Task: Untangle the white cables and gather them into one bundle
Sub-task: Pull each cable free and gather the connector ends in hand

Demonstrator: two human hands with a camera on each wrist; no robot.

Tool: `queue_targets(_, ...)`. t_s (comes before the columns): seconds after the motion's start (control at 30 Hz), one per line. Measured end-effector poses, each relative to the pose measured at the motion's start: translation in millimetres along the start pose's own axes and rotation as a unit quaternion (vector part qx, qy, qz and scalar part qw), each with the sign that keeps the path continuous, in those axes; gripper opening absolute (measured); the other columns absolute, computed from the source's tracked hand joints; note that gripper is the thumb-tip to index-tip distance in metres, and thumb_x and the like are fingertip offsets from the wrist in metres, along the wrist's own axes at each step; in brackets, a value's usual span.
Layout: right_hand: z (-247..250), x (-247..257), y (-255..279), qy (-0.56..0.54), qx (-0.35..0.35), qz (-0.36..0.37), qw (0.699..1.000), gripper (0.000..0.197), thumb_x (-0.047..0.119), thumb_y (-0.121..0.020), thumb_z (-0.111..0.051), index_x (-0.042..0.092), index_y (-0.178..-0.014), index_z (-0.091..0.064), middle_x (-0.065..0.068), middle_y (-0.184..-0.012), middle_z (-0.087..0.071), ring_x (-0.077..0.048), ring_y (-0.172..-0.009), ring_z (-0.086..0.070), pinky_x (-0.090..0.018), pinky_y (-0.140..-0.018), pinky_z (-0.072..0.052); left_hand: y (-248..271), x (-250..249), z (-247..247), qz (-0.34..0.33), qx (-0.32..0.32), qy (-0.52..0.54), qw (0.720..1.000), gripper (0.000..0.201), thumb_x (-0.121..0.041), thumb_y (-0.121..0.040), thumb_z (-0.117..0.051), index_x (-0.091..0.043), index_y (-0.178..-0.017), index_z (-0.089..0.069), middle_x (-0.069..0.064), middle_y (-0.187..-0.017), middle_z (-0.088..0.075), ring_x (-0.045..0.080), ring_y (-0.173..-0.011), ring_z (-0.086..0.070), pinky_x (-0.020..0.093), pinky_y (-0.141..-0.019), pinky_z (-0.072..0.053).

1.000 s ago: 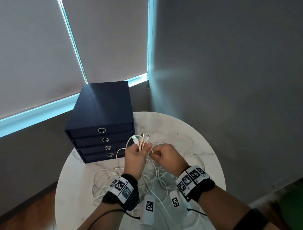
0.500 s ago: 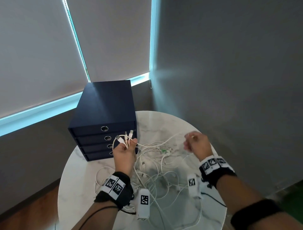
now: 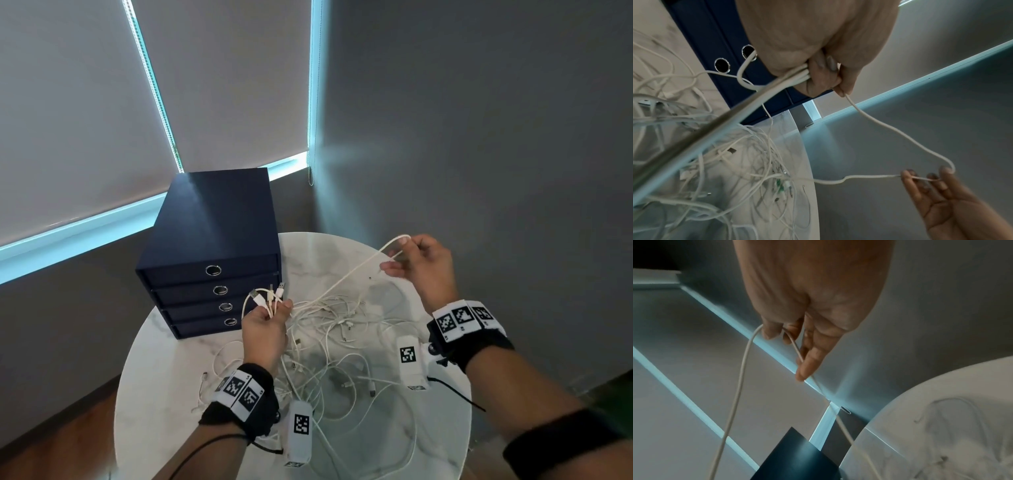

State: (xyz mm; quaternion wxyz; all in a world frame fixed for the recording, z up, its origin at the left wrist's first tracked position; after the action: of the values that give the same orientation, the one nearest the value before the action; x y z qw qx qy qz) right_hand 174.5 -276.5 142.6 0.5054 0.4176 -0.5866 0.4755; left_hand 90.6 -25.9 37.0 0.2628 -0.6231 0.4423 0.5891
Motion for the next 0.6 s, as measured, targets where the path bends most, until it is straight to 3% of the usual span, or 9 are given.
queue_targets(0.1, -4.4, 14.9, -7.8, 0.015, -0.022, 0.119, 0.993, 0.014, 0.008, -0.087, -0.067, 0.019, -0.088, -0.058, -0.004, -0.100, -0.068, -0.013, -0.091, -0.069, -0.032, -0.085, -0.052, 0.7, -1.1, -2.4, 0.005, -0.002, -0.005, 1.000, 0.040, -0.016, -0.092, -0.069, -0.016, -0.062, -0.044, -0.002, -0.049, -0.034, 0.012, -0.041, -0.027, 0.022, -0.044, -0.025)
queue_targets(0.17, -6.2, 23.0, -10.5, 0.060, -0.010, 0.202, 0.977, 0.025, 0.013, -0.081, -0.071, 0.032, -0.091, -0.058, 0.002, -0.121, -0.059, -0.014, -0.116, -0.058, -0.032, -0.101, -0.043, 0.9, -0.6, -3.2, 0.007, -0.001, -0.004, 1.000, 0.041, -0.016, -0.092, -0.069, -0.016, -0.061, -0.042, -0.002, -0.049, -0.034, 0.012, -0.041, -0.027, 0.023, -0.044, -0.025)
queue_targets(0.23, -7.3, 28.7, -9.9, 0.152, -0.010, 0.264, 0.952, 0.027, 0.014, -0.080, -0.073, 0.032, -0.094, -0.059, 0.007, -0.125, -0.053, -0.011, -0.123, -0.051, -0.027, -0.103, -0.039, -0.3, 0.2, -0.5, 0.005, -0.005, -0.014, 1.000, 0.039, -0.016, -0.092, -0.071, -0.017, -0.062, -0.046, -0.004, -0.047, -0.038, 0.014, -0.044, -0.031, 0.027, -0.049, -0.029)
queue_targets(0.33, -14.1, 25.2, -6.4, 0.104, 0.052, 0.191, 0.975, 0.017, 0.015, -0.081, -0.073, 0.030, -0.085, -0.067, 0.008, -0.096, -0.069, -0.010, -0.094, -0.065, -0.032, -0.085, -0.048, 0.6, 0.5, 3.0, -0.013, 0.001, -0.041, 0.999, 0.034, -0.018, -0.090, -0.072, -0.018, -0.062, -0.054, -0.012, -0.044, -0.047, 0.011, -0.045, -0.040, 0.031, -0.055, -0.035)
queue_targets(0.4, -24.2, 18.3, -0.7, 0.121, 0.120, 0.143, 0.975, 0.014, 0.015, -0.083, -0.071, 0.028, -0.078, -0.072, 0.005, -0.077, -0.072, -0.016, -0.076, -0.067, -0.038, -0.077, -0.052, 5.2, -4.3, -1.5, -0.031, 0.020, -0.058, 0.998, 0.032, -0.017, -0.090, -0.073, -0.016, -0.064, -0.054, -0.012, -0.043, -0.050, 0.005, -0.041, -0.042, 0.031, -0.054, -0.035)
queue_targets(0.5, -46.5, 7.1, 19.9, 0.180, 0.253, 0.105, 0.945, 0.008, 0.010, -0.084, -0.072, 0.017, -0.081, -0.075, -0.002, -0.079, -0.074, -0.022, -0.078, -0.070, -0.044, -0.083, -0.056, 14.5, -14.2, -17.8, -0.065, 0.054, -0.078, 0.993, 0.034, -0.014, -0.089, -0.073, -0.018, -0.064, -0.052, -0.014, -0.039, -0.047, 0.000, -0.035, -0.039, 0.027, -0.047, -0.033)
queue_targets(0.6, -70.3, 8.5, 48.7, 0.145, 0.347, 0.081, 0.923, 0.008, 0.004, -0.083, -0.073, 0.008, -0.089, -0.075, -0.008, -0.085, -0.075, -0.027, -0.084, -0.071, -0.044, -0.087, -0.057, 17.9, -18.8, -30.7, -0.088, 0.079, -0.089, 0.989, 0.029, -0.015, -0.091, -0.071, -0.018, -0.067, -0.056, -0.016, -0.043, -0.050, -0.001, -0.036, -0.041, 0.018, -0.043, -0.032)
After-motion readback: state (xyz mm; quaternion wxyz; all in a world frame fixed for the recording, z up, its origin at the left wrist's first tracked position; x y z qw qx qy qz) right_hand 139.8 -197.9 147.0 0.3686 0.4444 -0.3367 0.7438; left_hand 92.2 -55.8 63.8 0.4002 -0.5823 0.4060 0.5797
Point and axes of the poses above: each hand's wrist, its own y-axis away from the middle knuckle, its own z-axis out of the back of the hand, x = y × z, the point moved 2 cm from there along -y, towards the middle knuckle
